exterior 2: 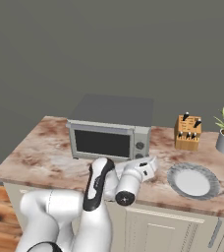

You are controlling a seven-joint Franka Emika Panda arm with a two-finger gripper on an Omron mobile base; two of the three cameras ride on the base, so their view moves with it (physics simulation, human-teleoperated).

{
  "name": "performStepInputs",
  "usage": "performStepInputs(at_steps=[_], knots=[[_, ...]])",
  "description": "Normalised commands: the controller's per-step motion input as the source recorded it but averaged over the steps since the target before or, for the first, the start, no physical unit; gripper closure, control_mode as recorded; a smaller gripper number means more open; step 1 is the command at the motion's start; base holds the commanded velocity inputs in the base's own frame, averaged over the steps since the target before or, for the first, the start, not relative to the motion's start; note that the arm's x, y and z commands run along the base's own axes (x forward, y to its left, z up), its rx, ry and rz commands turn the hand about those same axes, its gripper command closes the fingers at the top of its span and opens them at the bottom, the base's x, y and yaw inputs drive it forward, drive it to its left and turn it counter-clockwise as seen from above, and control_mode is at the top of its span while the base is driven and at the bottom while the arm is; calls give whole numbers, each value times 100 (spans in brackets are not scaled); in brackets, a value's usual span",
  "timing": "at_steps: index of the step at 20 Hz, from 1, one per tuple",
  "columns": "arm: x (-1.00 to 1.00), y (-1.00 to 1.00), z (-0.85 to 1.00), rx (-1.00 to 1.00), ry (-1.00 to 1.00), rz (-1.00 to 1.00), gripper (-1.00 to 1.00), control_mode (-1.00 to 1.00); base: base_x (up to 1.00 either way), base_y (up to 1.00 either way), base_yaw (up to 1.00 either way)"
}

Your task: Pull the toaster oven rack outwards. Pick up the baguette from the plate and place it on the toaster oven rack. Close the toaster oven door fully and set the temperature to the lowest setting.

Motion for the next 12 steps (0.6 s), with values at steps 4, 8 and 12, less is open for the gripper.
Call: performStepInputs(at_steps=[4, 8, 12], knots=[[21, 4, 1, -4, 3, 0, -100, -100, 0, 0, 0], [21, 0, 2, 0, 1, 0, -100, -100, 0, 0, 0], [12, -19, -5, 20, -3, 0, -100, -100, 0, 0, 0]])
